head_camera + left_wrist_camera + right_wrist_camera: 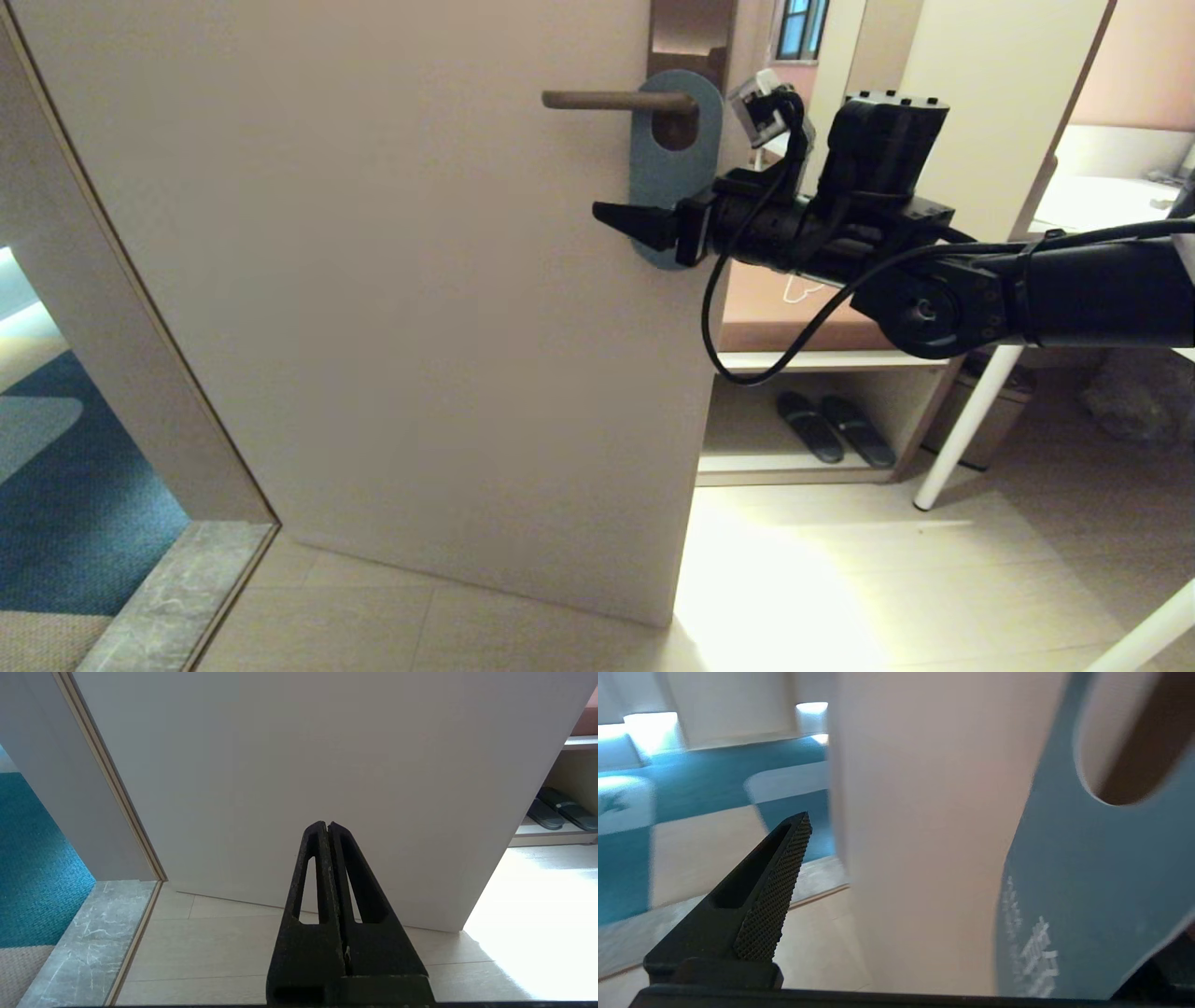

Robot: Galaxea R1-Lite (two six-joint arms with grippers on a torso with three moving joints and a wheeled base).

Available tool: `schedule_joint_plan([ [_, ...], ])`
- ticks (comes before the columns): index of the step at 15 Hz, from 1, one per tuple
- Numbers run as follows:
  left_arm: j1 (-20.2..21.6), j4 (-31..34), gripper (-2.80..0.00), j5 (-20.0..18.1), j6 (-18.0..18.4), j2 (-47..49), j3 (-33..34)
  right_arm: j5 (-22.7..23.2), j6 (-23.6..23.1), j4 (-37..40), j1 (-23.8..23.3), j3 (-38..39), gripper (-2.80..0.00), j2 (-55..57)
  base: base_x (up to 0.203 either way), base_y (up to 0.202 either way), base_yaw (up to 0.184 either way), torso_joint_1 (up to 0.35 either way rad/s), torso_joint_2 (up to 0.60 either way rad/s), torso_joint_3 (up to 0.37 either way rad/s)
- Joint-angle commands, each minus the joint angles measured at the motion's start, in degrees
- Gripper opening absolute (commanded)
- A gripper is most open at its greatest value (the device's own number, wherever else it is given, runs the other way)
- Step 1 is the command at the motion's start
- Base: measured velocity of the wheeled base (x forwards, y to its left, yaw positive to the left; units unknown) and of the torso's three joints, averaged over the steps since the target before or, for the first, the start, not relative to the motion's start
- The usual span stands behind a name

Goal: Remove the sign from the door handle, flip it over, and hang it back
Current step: Take down the sign

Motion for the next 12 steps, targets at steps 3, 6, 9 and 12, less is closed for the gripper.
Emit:
schedule_joint_plan([
  [3,0.0,0.0,-2.80,0.0,0.0,0.0,0.0,-2.8,0.0,-0.2,-0.2,0.6,0.00,0.0,0.000,0.000,0.000,0.000,0.00,0.000],
  [6,0.0,0.0,-2.80,0.0,0.0,0.0,0.0,-3.2,0.1,-0.2,-0.2,1.3,0.00,-0.1,0.000,0.000,0.000,0.000,0.00,0.000],
  [9,0.0,0.0,-2.80,0.0,0.0,0.0,0.0,-3.2,0.0,-0.2,-0.2,1.3,-2.80,-0.1,0.000,0.000,0.000,0.000,0.00,0.000],
  [12,0.0,0.0,-2.80,0.0,0.0,0.0,0.0,-3.2,0.0,-0.2,-0.2,1.2,-2.80,-0.1,0.000,0.000,0.000,0.000,0.00,0.000],
])
